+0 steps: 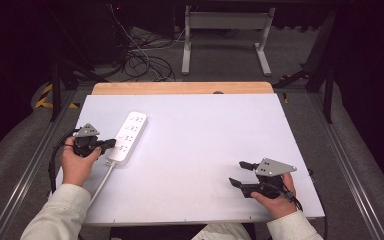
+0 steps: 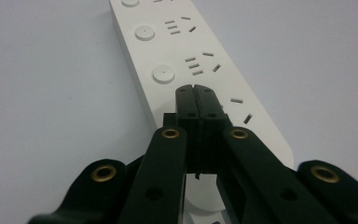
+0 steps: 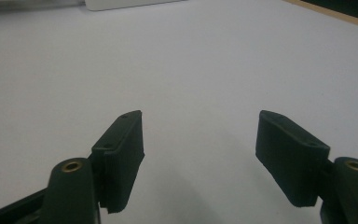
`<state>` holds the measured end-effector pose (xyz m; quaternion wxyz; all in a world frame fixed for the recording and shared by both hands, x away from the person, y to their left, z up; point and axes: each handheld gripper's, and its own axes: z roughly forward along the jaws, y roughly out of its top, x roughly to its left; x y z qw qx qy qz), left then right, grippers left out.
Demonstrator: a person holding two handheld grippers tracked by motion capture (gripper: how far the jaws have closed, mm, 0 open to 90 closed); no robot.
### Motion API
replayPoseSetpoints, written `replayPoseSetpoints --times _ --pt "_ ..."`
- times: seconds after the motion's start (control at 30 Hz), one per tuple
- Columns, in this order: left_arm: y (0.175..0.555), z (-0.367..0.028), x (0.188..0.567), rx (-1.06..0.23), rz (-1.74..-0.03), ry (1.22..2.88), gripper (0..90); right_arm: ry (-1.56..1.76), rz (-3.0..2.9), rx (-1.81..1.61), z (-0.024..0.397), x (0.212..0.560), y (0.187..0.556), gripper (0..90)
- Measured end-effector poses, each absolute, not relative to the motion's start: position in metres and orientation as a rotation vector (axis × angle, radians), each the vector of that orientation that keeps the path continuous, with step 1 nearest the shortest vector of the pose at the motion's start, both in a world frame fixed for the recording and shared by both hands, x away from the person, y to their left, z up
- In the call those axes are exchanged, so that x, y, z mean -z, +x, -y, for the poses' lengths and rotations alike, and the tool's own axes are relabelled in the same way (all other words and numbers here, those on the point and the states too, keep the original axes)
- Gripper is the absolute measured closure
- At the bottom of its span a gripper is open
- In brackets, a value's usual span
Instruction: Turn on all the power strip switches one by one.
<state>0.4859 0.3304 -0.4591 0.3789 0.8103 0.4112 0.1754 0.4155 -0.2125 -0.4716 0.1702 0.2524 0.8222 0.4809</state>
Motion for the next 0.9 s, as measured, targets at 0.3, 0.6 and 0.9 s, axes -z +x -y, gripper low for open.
replayPoseSetpoints --times 0.3,0.6,0.9 --pt "0.4868 -0.3282 0.4628 -0.461 -1.052 2.090 90.0 0.715 -2.338 -1.365 0.2126 0.4717 0.4155 33.1" --pt "0.4858 -0.3251 0.4623 -0.495 -1.050 2.110 90.0 0.711 -2.342 -1.365 0.2123 0.4721 0.4156 33.0" --pt "0.4852 -0.3237 0.4624 -0.504 -1.059 2.115 90.0 0.709 -2.344 -1.365 0.2120 0.4721 0.4150 33.0"
